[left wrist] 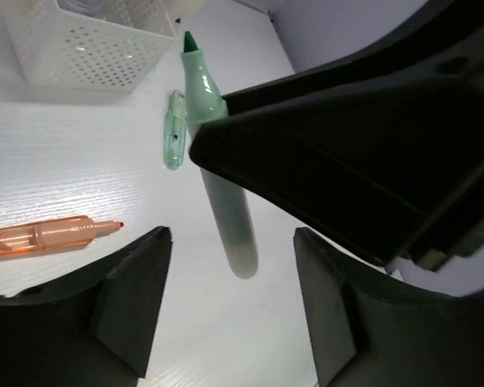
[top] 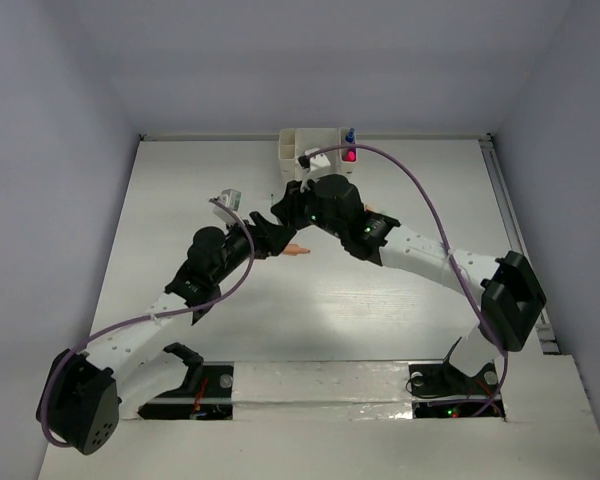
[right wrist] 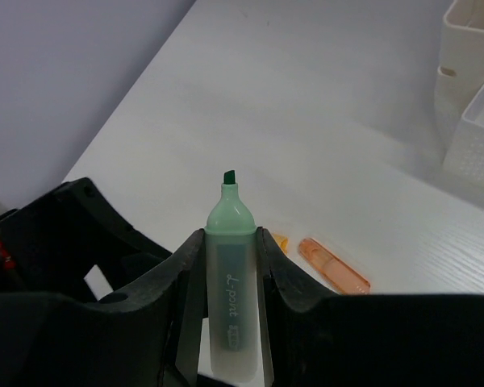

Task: Sort the stationery into containers
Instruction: Pick up the pen from the center of the board, then close the pen cap on the pen.

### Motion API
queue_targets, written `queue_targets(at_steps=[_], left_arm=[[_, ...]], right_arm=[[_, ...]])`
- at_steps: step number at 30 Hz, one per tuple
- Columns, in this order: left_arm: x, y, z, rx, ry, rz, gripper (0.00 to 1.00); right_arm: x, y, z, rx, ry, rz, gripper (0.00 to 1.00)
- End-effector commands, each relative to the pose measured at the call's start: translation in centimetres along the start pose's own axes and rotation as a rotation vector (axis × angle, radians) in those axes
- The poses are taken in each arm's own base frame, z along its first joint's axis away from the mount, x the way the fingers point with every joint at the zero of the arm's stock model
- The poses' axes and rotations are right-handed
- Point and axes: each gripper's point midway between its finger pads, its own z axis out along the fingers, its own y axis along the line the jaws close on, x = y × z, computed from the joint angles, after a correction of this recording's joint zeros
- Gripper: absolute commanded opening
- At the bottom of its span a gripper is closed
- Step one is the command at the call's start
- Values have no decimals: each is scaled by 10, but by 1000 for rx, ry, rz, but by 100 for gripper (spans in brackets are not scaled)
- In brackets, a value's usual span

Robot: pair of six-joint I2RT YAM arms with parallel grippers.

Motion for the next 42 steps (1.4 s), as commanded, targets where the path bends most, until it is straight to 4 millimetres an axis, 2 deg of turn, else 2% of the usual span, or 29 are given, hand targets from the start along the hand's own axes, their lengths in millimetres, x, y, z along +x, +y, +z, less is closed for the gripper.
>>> queue_targets(at_steps=[1, 2, 8, 9, 11, 12, 13, 17, 19, 21, 22, 23, 24, 25, 28, 29, 30, 32, 33, 34, 35, 36, 37, 39, 40, 42], left_arm=[[-31, -24, 9, 67, -94, 42, 56], [-31, -23, 10, 63, -95, 45, 50], [-34, -23, 15, 54, -110, 59, 33], [-31, -24, 17, 55, -102, 62, 26], [-32, -24, 17, 54, -106, 76, 19], [-32, -22, 17, 47, -108, 80, 7], [-30, -23, 17, 47, -102, 91, 2], [-31, -16, 11, 17, -119, 126, 0], [-29, -15, 6, 15, -116, 143, 0], [-28, -11, 1, 5, -120, 157, 0], [-27, -11, -3, 8, -123, 159, 0], [-26, -11, -5, 11, -119, 162, 0], [-22, -12, -8, 19, -104, 169, 0], [-19, -11, -9, 18, -94, 168, 0], [-11, -12, -13, 38, -66, 168, 0], [-8, -13, -14, 47, -55, 167, 0], [-3, -15, -15, 70, -37, 168, 0], [7, -18, -17, 98, -6, 161, 0], [11, -23, -18, 131, 8, 161, 0], [15, -24, -20, 145, 17, 157, 0], [18, -27, -21, 177, 25, 150, 0], [20, -33, -22, 198, 29, 147, 0], [22, -32, -22, 199, 31, 141, 0], [25, -39, -24, 224, 37, 140, 0], [26, -38, -23, 222, 37, 141, 0], [32, -43, -23, 244, 54, 141, 0]], right_arm=[[-32, 21, -14, -74, -94, 27, 7], [-33, 21, -15, -75, -95, 28, 7], [-29, 25, -18, -97, -80, 39, 8], [-29, 25, -19, -102, -79, 40, 8], [-25, 24, -19, -100, -70, 44, 8], [-24, 23, -19, -95, -66, 46, 8], [-23, 23, -19, -92, -60, 45, 8], [-17, 17, -22, -57, -26, 47, 9], [-21, 13, -28, -30, -25, 49, 14], [-24, 7, -34, -12, -26, 44, 36], [-24, 10, -39, -21, -10, 43, 44], [-23, 5, -43, -10, 11, 41, 50], [-27, 3, -46, -13, 10, 41, 60], [-33, 9, -55, -40, 1, 37, 62], [-41, -8, -69, -17, -13, 40, 65], [-49, -8, -81, -30, -29, 36, 65], [-52, -24, -84, -2, -37, 42, 62], [-43, -56, -89, 76, -18, 57, 53], [-46, -85, -95, 137, -28, 80, 41], [-42, -101, -97, 167, -21, 97, 33], [-29, -136, -102, 239, 1, 133, 20], [-17, -140, -101, 248, 30, 140, 15], [-15, -167, -107, 309, 32, 164, 14], [4, -197, -111, 373, 68, 193, 14], [12, -219, -113, 420, 87, 219, 14], [28, -237, -114, 463, 120, 250, 16]])
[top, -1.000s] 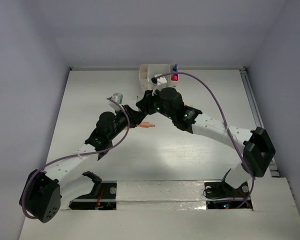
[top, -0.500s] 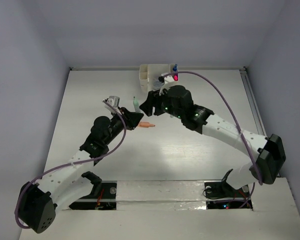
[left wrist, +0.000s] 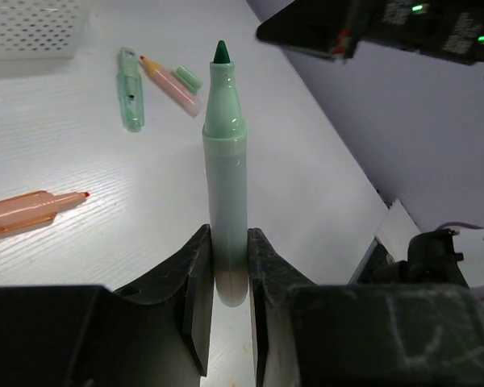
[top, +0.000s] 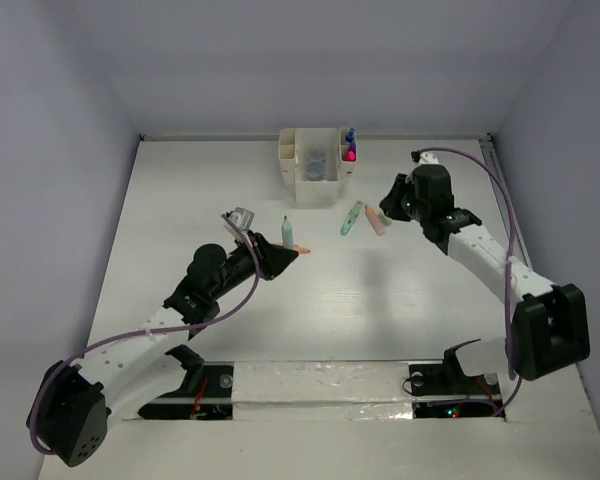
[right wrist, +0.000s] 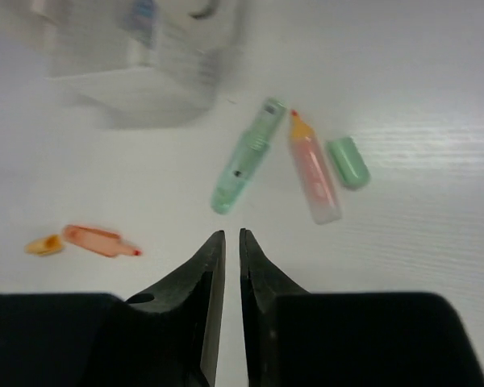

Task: Sort the stationery into containers
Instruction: Close the pen cap on the pen.

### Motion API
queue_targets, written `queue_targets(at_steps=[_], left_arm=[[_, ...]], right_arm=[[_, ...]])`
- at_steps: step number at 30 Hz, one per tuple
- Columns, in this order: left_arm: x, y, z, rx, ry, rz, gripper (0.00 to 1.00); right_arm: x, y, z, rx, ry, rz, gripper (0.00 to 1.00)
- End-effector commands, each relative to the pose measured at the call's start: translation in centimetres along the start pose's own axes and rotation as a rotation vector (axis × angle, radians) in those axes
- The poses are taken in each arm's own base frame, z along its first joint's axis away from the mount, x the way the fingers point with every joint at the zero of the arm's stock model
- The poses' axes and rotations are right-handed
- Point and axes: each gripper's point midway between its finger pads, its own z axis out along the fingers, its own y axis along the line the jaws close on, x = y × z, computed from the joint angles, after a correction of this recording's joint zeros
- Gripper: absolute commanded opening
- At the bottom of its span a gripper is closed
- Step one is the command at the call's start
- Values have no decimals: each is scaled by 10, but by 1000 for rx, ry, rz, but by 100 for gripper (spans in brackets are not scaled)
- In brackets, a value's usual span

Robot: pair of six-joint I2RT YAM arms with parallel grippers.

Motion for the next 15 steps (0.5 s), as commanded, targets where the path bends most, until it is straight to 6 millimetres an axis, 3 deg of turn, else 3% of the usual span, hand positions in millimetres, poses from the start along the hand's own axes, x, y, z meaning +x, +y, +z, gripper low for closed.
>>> queue_targets(at_steps=[1, 6, 11, 15], left_arm=[[-13, -28, 1, 121, -51, 22, 0], [3, -36, 5, 157, -10, 28, 0], [15, -38, 7, 165, 17, 46, 0], [19, -40, 6, 171, 11, 49, 0]], right_arm=[[28, -27, 11, 44, 91, 36, 20], [42, -47, 33, 84, 118, 85, 56], [43, -53, 50, 58, 123, 167, 70], [51, -65, 61, 85, 140, 190, 71]])
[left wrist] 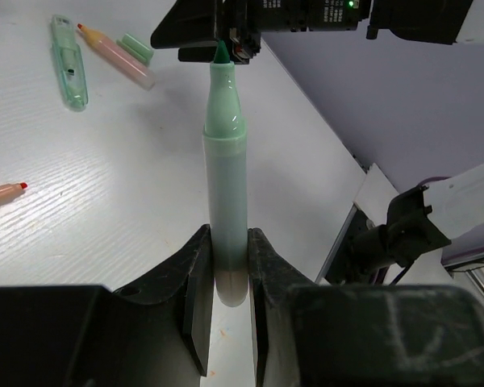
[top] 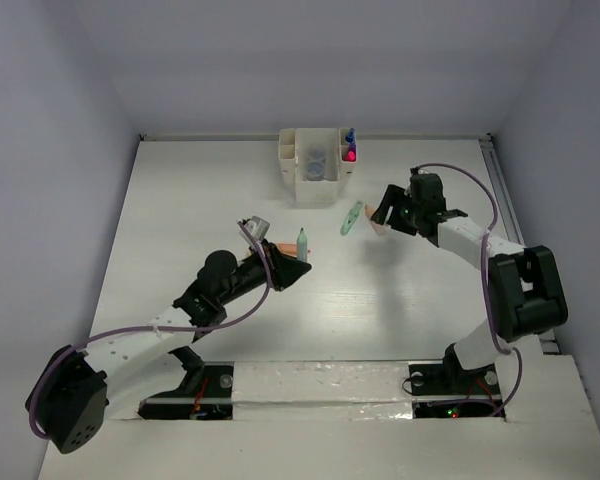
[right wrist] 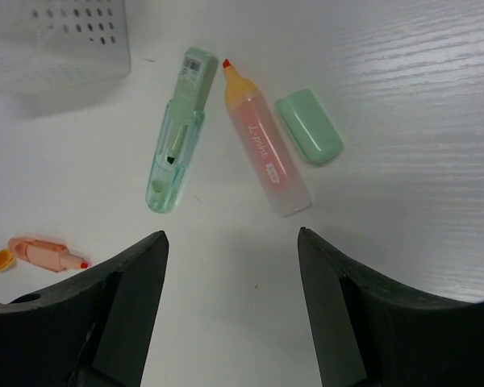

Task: Sort the stationery into containers
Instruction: Close the pen cap on the pen.

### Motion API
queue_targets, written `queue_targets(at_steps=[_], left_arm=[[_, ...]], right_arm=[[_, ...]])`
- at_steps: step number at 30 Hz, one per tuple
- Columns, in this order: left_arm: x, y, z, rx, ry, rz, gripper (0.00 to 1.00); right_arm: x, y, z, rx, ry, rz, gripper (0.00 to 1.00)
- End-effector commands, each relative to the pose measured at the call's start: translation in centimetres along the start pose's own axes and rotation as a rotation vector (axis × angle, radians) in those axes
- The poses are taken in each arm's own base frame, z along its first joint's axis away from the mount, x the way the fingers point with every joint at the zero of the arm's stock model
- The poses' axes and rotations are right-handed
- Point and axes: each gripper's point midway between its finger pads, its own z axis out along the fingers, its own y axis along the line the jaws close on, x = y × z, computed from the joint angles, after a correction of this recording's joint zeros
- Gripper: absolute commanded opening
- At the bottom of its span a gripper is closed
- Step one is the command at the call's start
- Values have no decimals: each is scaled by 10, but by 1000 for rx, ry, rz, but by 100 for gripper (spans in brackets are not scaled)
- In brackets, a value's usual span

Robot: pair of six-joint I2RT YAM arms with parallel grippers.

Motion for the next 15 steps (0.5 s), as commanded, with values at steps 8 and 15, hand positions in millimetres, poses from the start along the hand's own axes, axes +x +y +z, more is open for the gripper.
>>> queue_targets(at_steps=[8, 15], left_arm=[[-5, -9, 2, 49, -42, 45, 0], [-3, -9, 3, 48, -37, 47, 0]], right_arm=[[-33, 6, 25, -40, -87, 60, 72], [-26, 2, 41, -36, -63, 86, 73]])
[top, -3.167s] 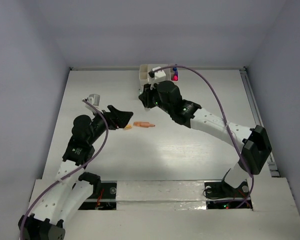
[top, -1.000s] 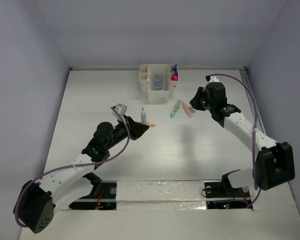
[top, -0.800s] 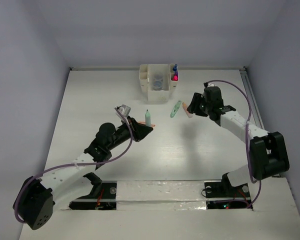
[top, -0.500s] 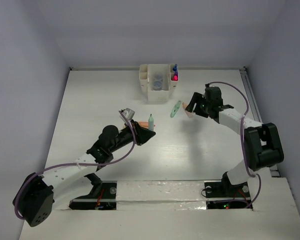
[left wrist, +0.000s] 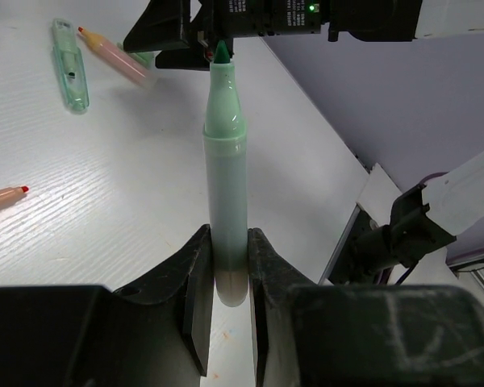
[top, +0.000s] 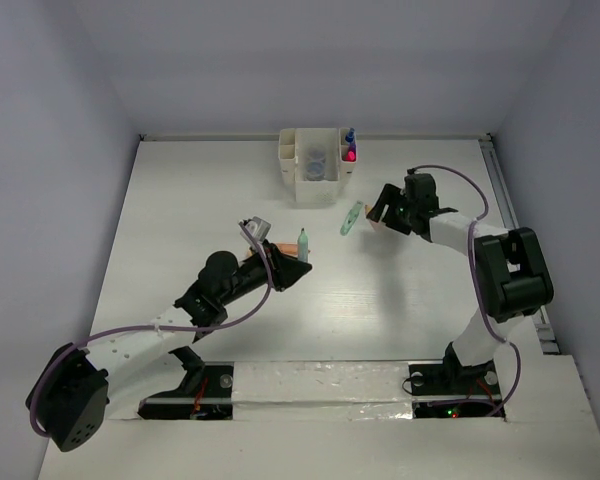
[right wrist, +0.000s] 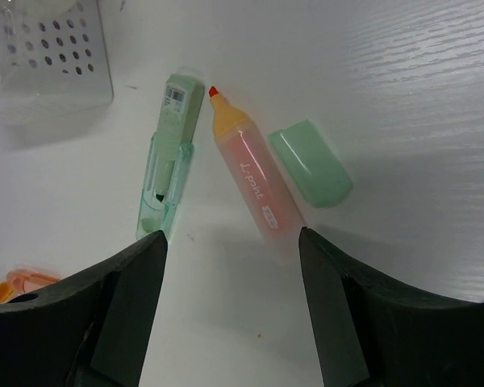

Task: Sort the stationery into containers
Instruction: Close the pen cap on the pen.

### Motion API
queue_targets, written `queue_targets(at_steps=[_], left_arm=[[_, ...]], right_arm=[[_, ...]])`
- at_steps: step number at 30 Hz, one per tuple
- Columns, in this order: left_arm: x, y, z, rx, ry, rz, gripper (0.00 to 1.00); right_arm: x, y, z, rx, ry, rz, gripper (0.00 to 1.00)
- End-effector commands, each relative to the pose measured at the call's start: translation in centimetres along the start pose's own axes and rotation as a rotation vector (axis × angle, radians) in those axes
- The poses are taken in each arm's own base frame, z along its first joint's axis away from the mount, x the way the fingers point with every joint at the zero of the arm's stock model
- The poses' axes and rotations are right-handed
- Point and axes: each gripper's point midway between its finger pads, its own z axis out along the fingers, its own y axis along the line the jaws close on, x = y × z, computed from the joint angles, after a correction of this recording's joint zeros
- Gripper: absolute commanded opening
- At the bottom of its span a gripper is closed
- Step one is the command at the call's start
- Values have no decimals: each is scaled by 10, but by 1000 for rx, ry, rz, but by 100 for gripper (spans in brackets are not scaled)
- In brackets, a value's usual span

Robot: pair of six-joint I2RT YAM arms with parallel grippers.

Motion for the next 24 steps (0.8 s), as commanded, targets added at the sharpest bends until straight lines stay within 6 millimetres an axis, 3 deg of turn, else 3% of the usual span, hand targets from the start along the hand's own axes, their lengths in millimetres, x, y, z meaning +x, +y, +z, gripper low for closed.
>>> queue_targets(at_steps=[1, 12, 15, 18, 19, 24], left_arm=[[-5, -8, 2, 40, -31, 32, 0], [-5, -8, 5, 36, -22, 31, 0], [-6, -8, 5, 34, -23, 31, 0], [-7, -7, 5, 28, -27, 34, 0], [-8, -7, 6, 26, -27, 35, 0], [-9, -7, 6, 23, -34, 34, 0]], right_arm=[[-27, 13, 7, -43, -72, 17, 72], [-52, -2, 29, -7, -114, 53, 73], [-61, -15, 35, 30, -129, 49, 73], [-67, -15, 42, 35, -121, 19, 73], [-76, -8, 43, 23, -132, 7, 73], [-75, -13, 54, 54, -80, -21, 73]])
